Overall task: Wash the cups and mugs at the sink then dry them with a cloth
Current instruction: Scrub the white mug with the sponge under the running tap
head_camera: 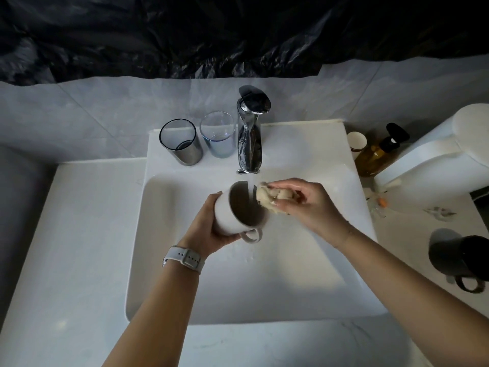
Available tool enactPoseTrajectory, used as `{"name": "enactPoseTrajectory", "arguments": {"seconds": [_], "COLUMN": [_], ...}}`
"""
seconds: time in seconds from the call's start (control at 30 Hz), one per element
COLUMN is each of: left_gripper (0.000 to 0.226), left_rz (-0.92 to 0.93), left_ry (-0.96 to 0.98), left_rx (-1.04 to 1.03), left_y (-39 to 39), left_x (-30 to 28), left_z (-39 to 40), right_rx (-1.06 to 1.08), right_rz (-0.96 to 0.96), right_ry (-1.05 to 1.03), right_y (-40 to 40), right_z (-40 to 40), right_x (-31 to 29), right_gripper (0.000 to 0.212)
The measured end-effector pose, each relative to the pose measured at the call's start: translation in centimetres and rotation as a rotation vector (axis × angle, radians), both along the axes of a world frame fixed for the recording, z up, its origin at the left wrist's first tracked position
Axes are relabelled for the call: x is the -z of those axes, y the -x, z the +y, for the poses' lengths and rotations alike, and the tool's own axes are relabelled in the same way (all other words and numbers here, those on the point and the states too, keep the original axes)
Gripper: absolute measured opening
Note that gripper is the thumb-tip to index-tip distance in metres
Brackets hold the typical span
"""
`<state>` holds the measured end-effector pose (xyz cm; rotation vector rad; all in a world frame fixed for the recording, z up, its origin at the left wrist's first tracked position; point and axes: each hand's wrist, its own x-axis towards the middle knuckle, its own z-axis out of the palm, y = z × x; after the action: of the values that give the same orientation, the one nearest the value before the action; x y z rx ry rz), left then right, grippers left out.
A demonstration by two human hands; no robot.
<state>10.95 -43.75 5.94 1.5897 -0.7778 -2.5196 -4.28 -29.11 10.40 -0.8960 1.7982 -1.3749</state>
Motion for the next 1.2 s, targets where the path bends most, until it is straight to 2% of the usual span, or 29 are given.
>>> {"name": "enactPoseTrajectory", "arguments": {"seconds": [0.07, 0.13, 0.17, 0.23, 0.33, 0.37, 0.4, 0.47, 0.5, 0.53, 0.6, 0.63, 0.73, 0.8, 0.83, 0.9, 1.0, 1.13, 1.2], "left_gripper": [0.029, 0.03, 0.029, 0.029, 0.029, 0.029, 0.028, 0.025, 0.023, 0.022, 0.02, 0.02, 0.02, 0.02, 0.02, 0.02, 0.019, 0.02, 0.023], "left_rz": [-0.019, -0.016, -0.007, -0.007, -0.057, -0.079, -0.096, -0.106, -0.103, -0.099, -0.1, -0.104, -0.104, -0.094, -0.086, -0.062, -0.013, 0.055, 0.07], "left_ry": [-0.005, -0.019, -0.026, -0.014, 0.041, 0.049, 0.052, 0.051, 0.049, 0.052, 0.085, 0.11, 0.149, 0.147, 0.147, 0.138, 0.088, 0.008, -0.017], "left_rx": [0.013, 0.022, 0.016, -0.006, -0.047, -0.06, -0.071, -0.101, -0.12, -0.137, -0.154, -0.155, -0.154, -0.163, -0.17, -0.178, -0.184, -0.156, -0.127], "left_y": [-0.1, -0.2, -0.2, -0.2, 0.0, 0.0, 0.0, -0.2, -0.3, -0.5, -0.9, -1.1, -1.6, -1.8, -1.8, -1.9, -2.3, -2.3, -1.9], "left_x": [0.0, -0.1, -0.1, 0.0, 0.3, 0.5, 0.6, 0.8, 1.0, 1.0, 1.2, 1.2, 1.1, 1.0, 0.9, 0.7, 0.3, 0.0, -0.2], "left_z": [0.2, 0.8, 1.0, 1.2, 1.0, 0.9, 0.8, 0.7, 0.6, 0.5, 0.2, 0.1, 0.3, 0.5, 0.7, 1.1, 1.6, 2.1, 2.3], "right_rx": [-0.078, -0.207, -0.259, -0.331, -0.324, -0.303, -0.287, -0.246, -0.223, -0.199, -0.154, -0.13, -0.146, -0.16, -0.152, -0.108, -0.039, 0.176, 0.208], "right_rz": [0.435, 0.775, 0.878, 0.94, 0.822, 0.724, 0.565, 0.129, -0.001, -0.04, 0.069, 0.219, 0.825, 0.964, 0.959, 0.867, 0.645, 0.166, 0.205], "right_ry": [0.082, 0.073, 0.043, -0.034, -0.165, -0.237, -0.3, -0.335, -0.316, -0.297, -0.296, -0.312, -0.237, -0.185, -0.21, -0.348, -0.45, -0.231, -0.162], "right_y": [-0.5, -0.6, -0.6, -1.0, -1.7, -1.8, -1.7, -1.2, -0.9, -0.5, 0.1, 0.4, 0.9, 1.0, 1.1, 1.3, 1.7, 1.1, 0.0], "right_z": [-0.6, -1.5, -2.0, -2.6, -2.2, -1.9, -1.5, -0.9, -0.6, -0.3, 0.3, 0.5, 0.7, 0.5, 0.3, -0.1, -0.6, -1.6, -2.4], "right_x": [1.0, 1.8, 2.0, 2.4, 3.1, 3.2, 3.2, 2.5, 2.1, 2.0, 2.0, 2.0, 2.5, 2.5, 2.3, 2.2, 1.5, -0.4, -1.1], "right_gripper": [0.031, 0.033, 0.033, 0.028, 0.002, 0.007, 0.012, 0.01, 0.011, 0.017, 0.03, 0.032, 0.025, 0.015, 0.014, 0.025, 0.035, 0.032, 0.031]}}
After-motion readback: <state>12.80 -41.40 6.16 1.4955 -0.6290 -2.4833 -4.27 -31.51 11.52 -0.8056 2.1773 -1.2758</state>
